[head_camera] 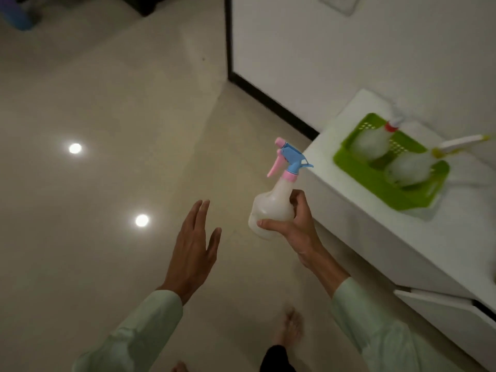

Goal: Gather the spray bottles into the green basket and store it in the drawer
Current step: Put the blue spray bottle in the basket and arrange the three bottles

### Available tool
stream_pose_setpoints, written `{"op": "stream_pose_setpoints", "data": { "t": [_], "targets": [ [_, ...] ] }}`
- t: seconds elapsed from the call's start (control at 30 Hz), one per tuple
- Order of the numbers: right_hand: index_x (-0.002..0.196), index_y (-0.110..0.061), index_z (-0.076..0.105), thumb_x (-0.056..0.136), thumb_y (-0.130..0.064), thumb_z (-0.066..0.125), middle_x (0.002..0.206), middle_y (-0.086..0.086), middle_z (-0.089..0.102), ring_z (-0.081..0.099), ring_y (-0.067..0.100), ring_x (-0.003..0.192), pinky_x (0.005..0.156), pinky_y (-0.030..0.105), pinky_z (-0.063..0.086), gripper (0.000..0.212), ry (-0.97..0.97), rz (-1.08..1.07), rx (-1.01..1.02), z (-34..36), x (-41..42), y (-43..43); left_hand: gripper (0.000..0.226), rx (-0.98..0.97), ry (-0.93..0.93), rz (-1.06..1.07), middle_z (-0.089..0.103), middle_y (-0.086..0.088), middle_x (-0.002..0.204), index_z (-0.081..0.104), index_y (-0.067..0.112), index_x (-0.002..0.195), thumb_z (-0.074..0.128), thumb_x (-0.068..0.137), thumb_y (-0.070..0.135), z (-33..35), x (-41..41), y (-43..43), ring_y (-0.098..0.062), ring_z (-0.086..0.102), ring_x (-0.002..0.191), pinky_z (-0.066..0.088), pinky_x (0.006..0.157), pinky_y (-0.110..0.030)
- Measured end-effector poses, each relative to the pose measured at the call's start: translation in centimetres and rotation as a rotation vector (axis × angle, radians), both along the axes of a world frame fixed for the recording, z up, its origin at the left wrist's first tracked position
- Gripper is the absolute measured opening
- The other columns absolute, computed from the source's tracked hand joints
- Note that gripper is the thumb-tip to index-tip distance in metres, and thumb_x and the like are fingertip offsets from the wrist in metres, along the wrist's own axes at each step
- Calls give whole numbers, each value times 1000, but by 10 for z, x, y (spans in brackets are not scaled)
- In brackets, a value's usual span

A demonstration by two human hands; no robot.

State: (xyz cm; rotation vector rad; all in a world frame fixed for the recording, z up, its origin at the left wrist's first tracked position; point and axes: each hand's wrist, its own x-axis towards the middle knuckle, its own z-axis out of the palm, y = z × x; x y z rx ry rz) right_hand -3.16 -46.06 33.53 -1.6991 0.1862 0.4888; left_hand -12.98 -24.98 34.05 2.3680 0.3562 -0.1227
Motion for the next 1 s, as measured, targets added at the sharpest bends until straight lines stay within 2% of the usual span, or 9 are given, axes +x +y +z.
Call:
{"op": "stream_pose_setpoints", "data": {
  "t": [0.07,0.17,0.23,0.37,0.47,0.57,0.77,0.9,1.0],
  "targets": [
    [118,-40,50,52,-25,93,115,-15,60,62,-5,96,69,17,55,81,-34,-36,-10,17,19,-42,64,-1,-6,-54,13,4,166,11,28,157,41,102,40,13,35,-34,-11,15,151,18,119,-29],
    [128,-38,50,51,-28,94,119,-17,62,62,-2,103,74,16,54,89,-96,-122,-42,39,42,-95,64,-1,-29,-121,12,3,166,11,28,157,40,101,42,27,83,-79,-12,16,151,20,119,-31],
    [128,-36,51,49,-33,93,119,-18,62,61,-4,103,75,11,52,90,-150,-242,-76,51,55,-131,64,-3,-34,-175,13,2,166,11,27,157,39,101,42,34,113,-112,-13,17,151,23,120,-35],
    [133,-34,51,53,-27,98,125,-15,62,60,2,111,81,9,50,93,-231,-486,-127,58,71,-188,63,-16,-46,-302,12,3,166,11,26,156,40,102,41,42,152,-168,-12,16,151,23,121,-36],
    [134,-37,49,53,-30,98,129,-11,60,59,10,116,91,26,53,95,-250,-654,-163,54,81,-219,61,-28,-68,-404,14,5,165,12,28,156,41,103,38,44,175,-200,-10,17,151,21,120,-32],
    [137,-33,45,53,-33,97,132,-4,56,56,20,121,99,44,52,99,-254,-761,-224,44,92,-237,59,-50,-80,-486,17,4,165,17,25,156,42,103,35,40,199,-222,-10,18,151,25,121,-35],
    [133,-21,45,57,-20,94,129,3,53,53,26,119,98,52,49,90,-281,-827,-283,17,113,-233,58,-56,-68,-612,21,0,164,21,21,155,43,103,33,25,235,-239,-14,22,150,29,121,-39],
    [133,-18,44,56,-18,93,128,3,53,53,25,118,97,47,50,92,-310,-859,-324,1,134,-219,58,-61,-64,-677,22,0,163,21,22,155,44,103,33,12,256,-232,-14,23,149,29,120,-36],
    [138,-20,41,54,-19,95,129,-1,50,52,16,118,96,29,49,99,-320,-885,-371,-6,150,-208,57,-65,-75,-719,21,1,163,20,23,154,43,103,34,7,271,-225,-14,23,149,28,119,-34]
  ]
}}
